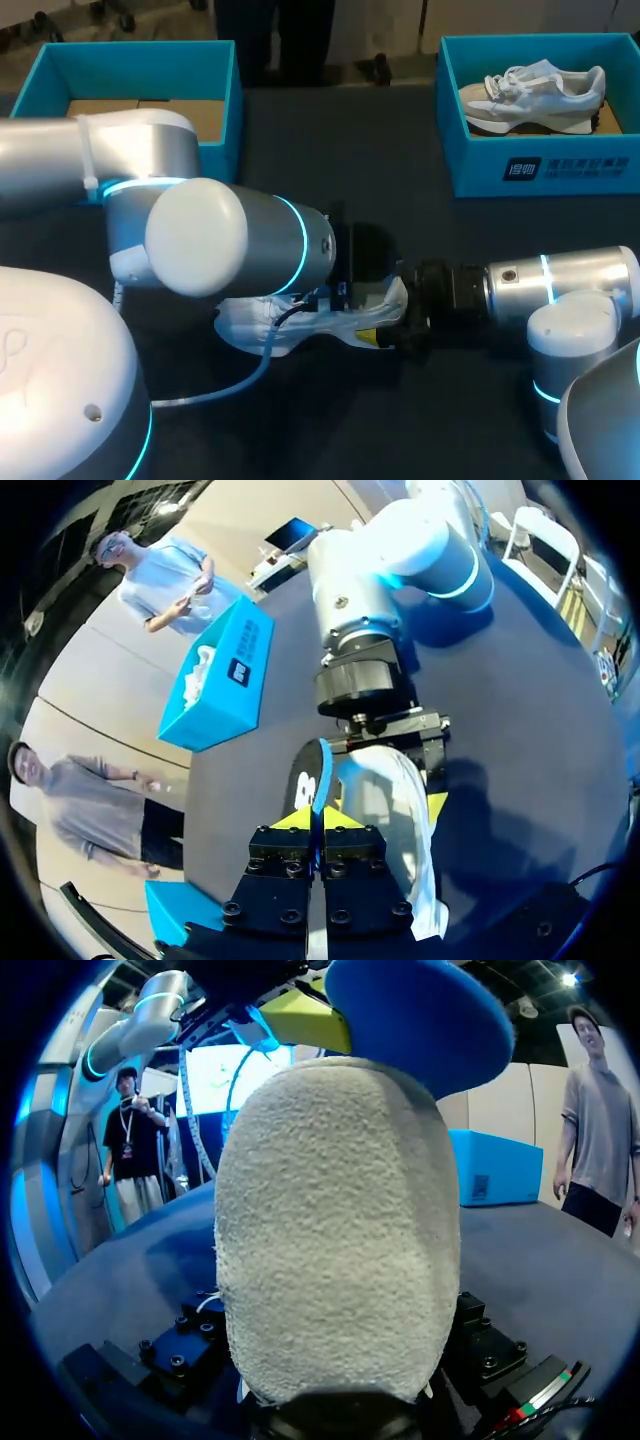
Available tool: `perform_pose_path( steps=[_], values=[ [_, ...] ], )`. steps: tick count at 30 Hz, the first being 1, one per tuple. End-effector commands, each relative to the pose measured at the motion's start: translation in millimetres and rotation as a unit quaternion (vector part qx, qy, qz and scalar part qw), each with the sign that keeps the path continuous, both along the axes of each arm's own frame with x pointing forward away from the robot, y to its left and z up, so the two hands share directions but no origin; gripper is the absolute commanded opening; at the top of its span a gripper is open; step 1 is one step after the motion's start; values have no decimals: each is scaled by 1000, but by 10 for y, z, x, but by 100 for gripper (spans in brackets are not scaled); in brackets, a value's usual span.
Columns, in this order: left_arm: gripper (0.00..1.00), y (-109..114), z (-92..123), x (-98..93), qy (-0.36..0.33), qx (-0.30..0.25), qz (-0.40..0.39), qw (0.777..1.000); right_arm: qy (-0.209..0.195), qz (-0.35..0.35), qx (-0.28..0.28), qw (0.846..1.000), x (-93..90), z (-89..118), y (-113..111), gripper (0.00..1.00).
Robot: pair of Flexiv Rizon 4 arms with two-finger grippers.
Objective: Take the shoe out of the shoebox, open the shoe tongue, remove and reinsert the insole, then place the shoe into the shoebox
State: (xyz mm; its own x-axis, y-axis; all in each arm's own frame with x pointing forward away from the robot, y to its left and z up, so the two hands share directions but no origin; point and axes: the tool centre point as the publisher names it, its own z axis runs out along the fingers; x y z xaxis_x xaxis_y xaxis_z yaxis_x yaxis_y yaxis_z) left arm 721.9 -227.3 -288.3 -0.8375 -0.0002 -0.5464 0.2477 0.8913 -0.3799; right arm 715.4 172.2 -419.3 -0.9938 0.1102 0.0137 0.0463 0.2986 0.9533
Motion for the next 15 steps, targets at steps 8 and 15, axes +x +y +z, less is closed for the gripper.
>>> perform_pose_path(
  steps=[8,15],
  values=[
    [40,-159,-65,-91,31,6,-36,999,0,-1,-2,1000,-4,11,16,0],
    [91,-88,-13,-178,57,7,-48,997,0,-1,-2,1000,-4,11,16,0]
  ],
)
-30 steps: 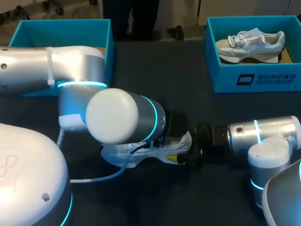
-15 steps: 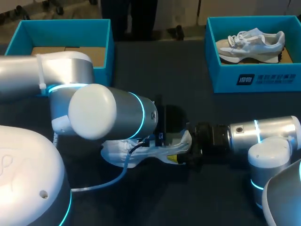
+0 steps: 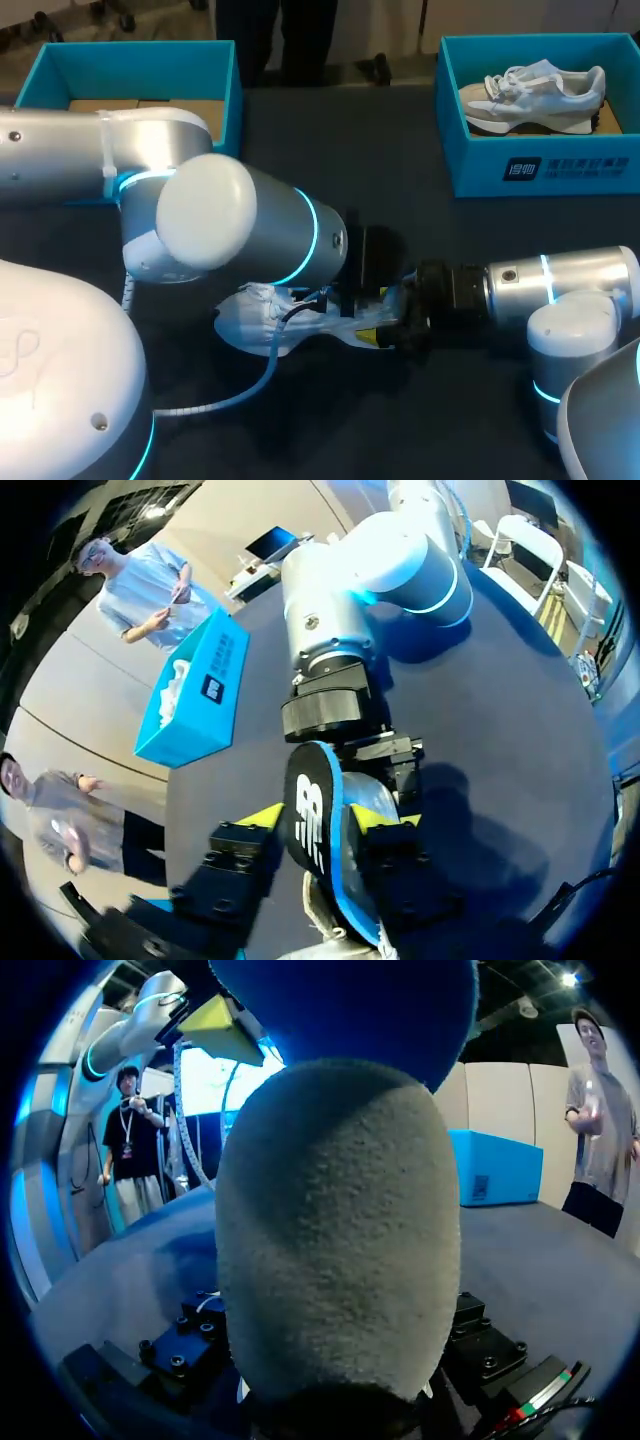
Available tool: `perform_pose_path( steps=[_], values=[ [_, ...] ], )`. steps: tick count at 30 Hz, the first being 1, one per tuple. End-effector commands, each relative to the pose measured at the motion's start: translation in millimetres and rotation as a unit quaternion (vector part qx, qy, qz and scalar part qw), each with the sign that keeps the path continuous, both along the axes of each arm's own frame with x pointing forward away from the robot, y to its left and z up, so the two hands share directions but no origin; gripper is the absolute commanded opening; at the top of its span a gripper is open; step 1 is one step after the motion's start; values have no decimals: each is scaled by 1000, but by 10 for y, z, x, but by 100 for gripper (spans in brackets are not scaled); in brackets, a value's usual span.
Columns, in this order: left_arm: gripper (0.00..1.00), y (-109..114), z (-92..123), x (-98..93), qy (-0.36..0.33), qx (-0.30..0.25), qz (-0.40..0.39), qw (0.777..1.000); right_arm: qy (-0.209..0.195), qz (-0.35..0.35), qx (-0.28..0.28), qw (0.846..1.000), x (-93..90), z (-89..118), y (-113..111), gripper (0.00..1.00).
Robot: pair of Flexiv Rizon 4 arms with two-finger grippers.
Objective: Take the shoe out of the shoebox, open the shoe tongue, remove and reinsert the insole, then place the shoe into the shoebox
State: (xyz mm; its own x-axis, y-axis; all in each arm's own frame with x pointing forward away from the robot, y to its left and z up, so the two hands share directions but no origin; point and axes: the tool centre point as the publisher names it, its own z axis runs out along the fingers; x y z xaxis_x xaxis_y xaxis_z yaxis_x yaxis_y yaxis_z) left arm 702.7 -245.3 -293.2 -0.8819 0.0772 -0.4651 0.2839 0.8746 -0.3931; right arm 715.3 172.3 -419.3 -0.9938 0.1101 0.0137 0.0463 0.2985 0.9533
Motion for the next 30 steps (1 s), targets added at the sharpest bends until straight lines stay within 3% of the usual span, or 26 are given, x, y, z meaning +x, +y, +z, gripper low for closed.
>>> perform_pose_path(
  steps=[1,11,15,19,26,29,30],
  values=[
    [93,121,39,5,15,5,-2,1000,0,-1,-2,1000,-3,10,15,0],
    [84,226,-103,2,-23,36,35,998,0,-1,-2,1000,-3,10,15,0],
    [80,215,-149,-2,-36,38,44,998,0,-1,-2,1000,-3,10,15,0],
    [70,171,-220,42,-37,46,52,997,0,-1,-2,1000,-3,10,15,0],
    [65,137,-340,106,-66,45,80,994,0,-1,-2,1000,-3,10,15,0],
    [50,148,-388,129,-75,40,88,992,0,-1,-2,1000,-3,10,15,0],
    [49,149,-397,134,-80,40,92,992,0,-1,-2,1000,-3,10,15,0]
  ],
)
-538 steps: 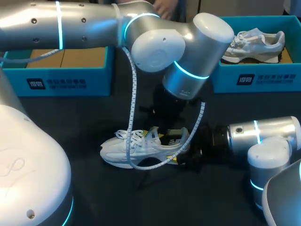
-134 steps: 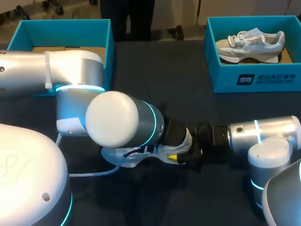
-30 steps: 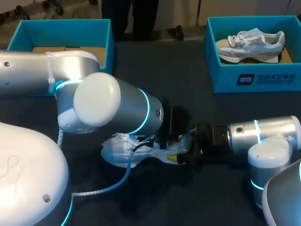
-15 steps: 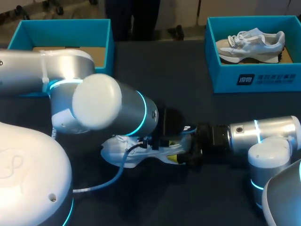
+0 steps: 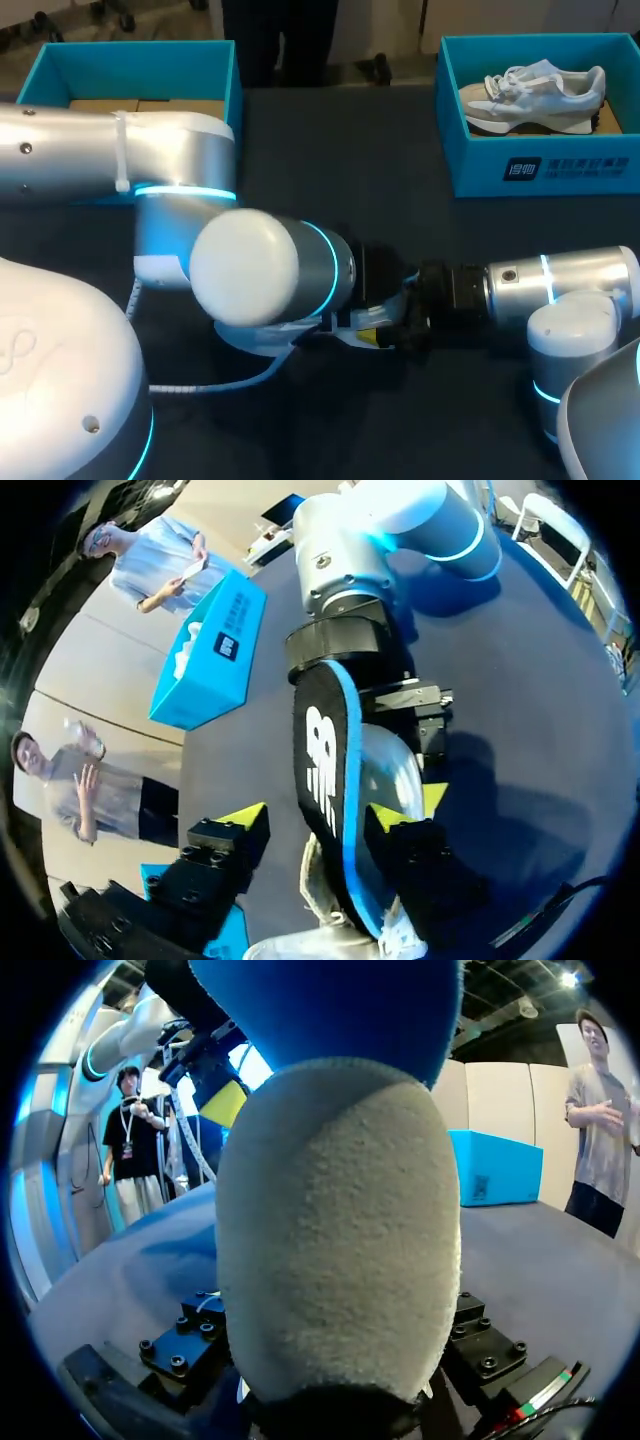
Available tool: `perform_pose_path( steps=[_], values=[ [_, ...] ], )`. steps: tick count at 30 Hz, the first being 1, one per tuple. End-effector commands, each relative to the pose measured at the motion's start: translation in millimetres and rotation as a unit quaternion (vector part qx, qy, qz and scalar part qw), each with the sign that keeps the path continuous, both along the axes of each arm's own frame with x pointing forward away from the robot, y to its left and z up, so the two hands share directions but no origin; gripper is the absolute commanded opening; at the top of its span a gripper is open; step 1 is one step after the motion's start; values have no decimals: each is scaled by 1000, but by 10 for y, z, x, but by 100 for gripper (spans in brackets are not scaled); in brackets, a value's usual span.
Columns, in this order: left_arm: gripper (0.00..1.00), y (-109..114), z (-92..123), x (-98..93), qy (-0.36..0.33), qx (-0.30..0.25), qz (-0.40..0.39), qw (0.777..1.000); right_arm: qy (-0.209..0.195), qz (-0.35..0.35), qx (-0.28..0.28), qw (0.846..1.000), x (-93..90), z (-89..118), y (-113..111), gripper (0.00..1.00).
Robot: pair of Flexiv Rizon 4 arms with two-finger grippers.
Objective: Take the shoe out of the shoebox, open the shoe tongue, remove and reinsert the insole, then place the shoe into the shoebox
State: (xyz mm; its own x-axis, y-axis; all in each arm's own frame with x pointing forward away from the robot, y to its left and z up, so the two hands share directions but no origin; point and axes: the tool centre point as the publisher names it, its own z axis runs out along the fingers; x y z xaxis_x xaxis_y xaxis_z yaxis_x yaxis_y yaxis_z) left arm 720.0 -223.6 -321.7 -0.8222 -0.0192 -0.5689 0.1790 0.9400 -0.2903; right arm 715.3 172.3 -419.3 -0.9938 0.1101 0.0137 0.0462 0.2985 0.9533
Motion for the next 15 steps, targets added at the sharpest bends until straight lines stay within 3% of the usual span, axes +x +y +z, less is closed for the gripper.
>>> perform_pose_path(
  steps=[1,5,7,8,15],
  values=[
    [49,-68,-128,-30,-22,1,12,1000,0,-1,-2,1000,-3,10,15,0],
    [43,-63,-155,-4,-21,-4,11,1000,0,-1,-2,1000,-3,10,15,0],
    [8,-58,-159,0,-29,-11,12,999,0,-1,-2,1000,-3,10,15,0],
    [0,-57,-160,1,-35,-14,13,999,0,-1,-2,1000,-3,10,15,0],
    [0,-69,-54,49,-22,-39,17,999,0,-1,-2,1000,-3,10,15,0]
  ],
)
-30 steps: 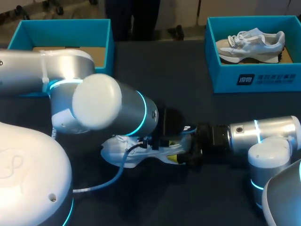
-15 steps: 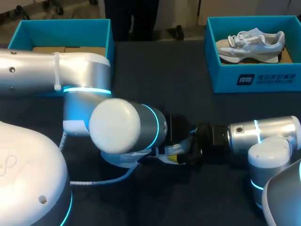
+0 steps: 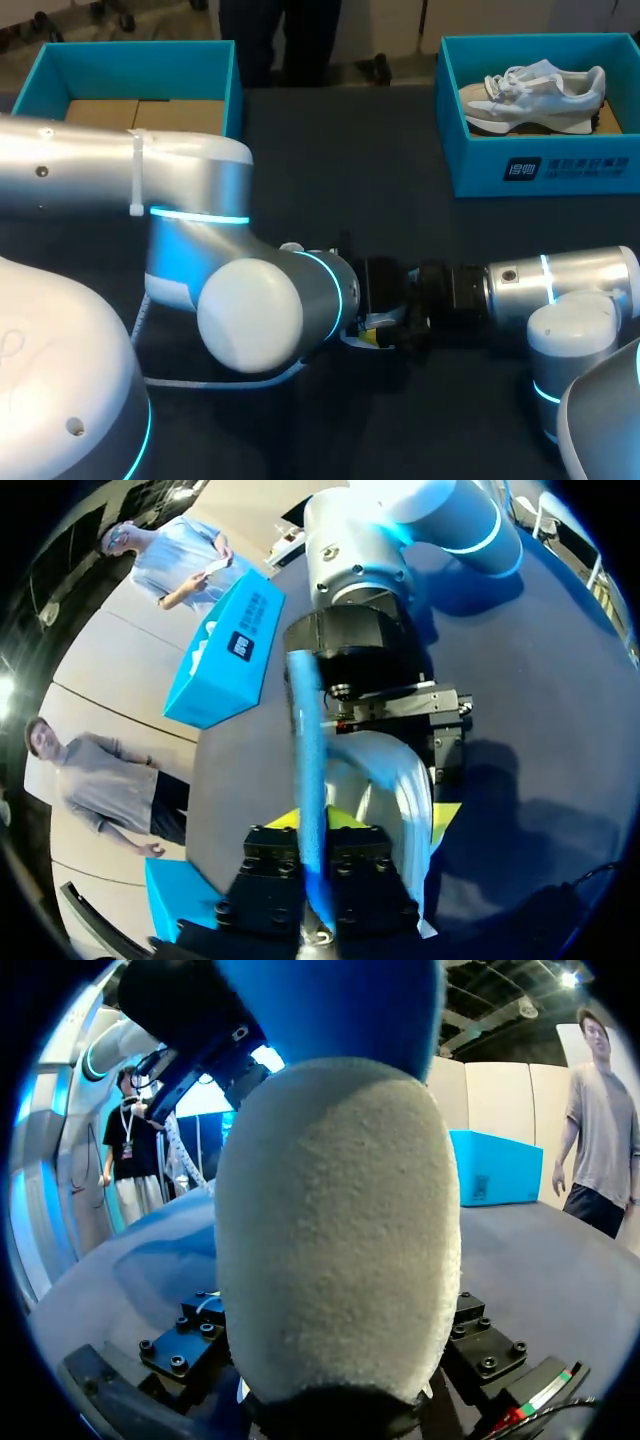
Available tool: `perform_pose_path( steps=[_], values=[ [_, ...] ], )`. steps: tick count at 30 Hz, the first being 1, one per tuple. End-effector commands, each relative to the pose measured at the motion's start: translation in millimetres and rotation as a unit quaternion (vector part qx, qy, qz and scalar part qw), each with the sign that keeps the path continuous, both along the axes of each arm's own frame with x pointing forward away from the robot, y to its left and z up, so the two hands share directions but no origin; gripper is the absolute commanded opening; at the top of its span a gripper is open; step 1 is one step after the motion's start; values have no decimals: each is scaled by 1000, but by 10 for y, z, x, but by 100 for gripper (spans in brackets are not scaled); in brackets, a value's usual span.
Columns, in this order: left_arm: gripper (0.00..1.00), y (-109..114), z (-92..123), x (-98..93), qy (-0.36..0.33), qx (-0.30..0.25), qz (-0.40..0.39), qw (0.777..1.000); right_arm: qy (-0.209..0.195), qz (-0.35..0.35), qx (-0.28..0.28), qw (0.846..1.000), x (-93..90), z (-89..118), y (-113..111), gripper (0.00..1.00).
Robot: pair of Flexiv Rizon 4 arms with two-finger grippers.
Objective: Take the shoe out of the shoebox, open the shoe tongue, remove and reinsert the insole, then place the shoe into the shoebox
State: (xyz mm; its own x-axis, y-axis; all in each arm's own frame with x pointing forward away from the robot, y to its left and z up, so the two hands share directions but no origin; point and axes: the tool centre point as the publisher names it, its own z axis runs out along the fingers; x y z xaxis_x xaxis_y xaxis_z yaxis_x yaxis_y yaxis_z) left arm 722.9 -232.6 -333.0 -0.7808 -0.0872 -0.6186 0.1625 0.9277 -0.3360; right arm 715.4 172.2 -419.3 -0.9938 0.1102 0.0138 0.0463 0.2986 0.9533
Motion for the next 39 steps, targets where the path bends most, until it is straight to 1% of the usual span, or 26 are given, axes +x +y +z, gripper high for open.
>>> perform_pose_path(
  steps=[1,4,7,9,10,13,16,21,22,25,30,32,33,35,36,37,38,39],
  values=[
    [0,18,75,23,18,-11,-5,1000,0,-1,-2,1000,-4,11,16,0],
    [0,-15,141,20,46,-19,-11,999,0,-1,-2,1000,-4,11,16,0],
    [0,-106,287,-25,96,-35,-23,994,0,-1,-2,1000,-4,11,16,0],
    [0,-149,371,-43,117,-47,-27,992,0,-1,-2,1000,-4,11,16,0],
    [0,-183,447,-49,142,-60,-31,988,0,-1,-2,1000,-4,11,16,0],
    [0,-251,595,-58,186,-83,-36,978,0,-1,-2,1000,-4,11,16,0],
    [0,-333,723,-71,225,-104,-42,968,0,-1,-2,1000,-4,11,16,0],
    [0,-449,893,-106,269,-134,-58,952,0,-1,-2,1000,-4,11,16,0],
    [0,-478,940,-120,286,-140,-66,946,0,-1,-2,1000,-4,11,16,0],
    [0,-523,1076,-169,306,-157,-81,936,0,-1,-2,1000,-4,11,16,0],
    [0,-511,1342,-230,325,-197,-110,918,0,-1,-2,1000,-4,11,16,0],
    [0,-490,1501,-263,326,-219,-123,911,0,-1,-2,1000,-4,11,16,0],
    [0,-482,1541,-269,327,-226,-128,909,0,-1,-2,1000,-4,11,16,0],
    [0,-445,1727,-284,325,-248,-143,901,0,-1,-2,1000,-4,11,16,0],
    [0,-439,1756,-285,325,-251,-146,900,0,-1,-2,1000,-4,11,16,0],
    [0,-419,1860,-287,319,-265,-154,897,0,-1,-2,1000,-4,11,16,0],
    [0,-408,1921,-286,316,-272,-158,895,0,-1,-2,1000,-4,11,16,0],
    [0,-390,2025,-280,320,-282,-169,889,0,-1,-2,1000,-4,11,16,0]
  ],
)
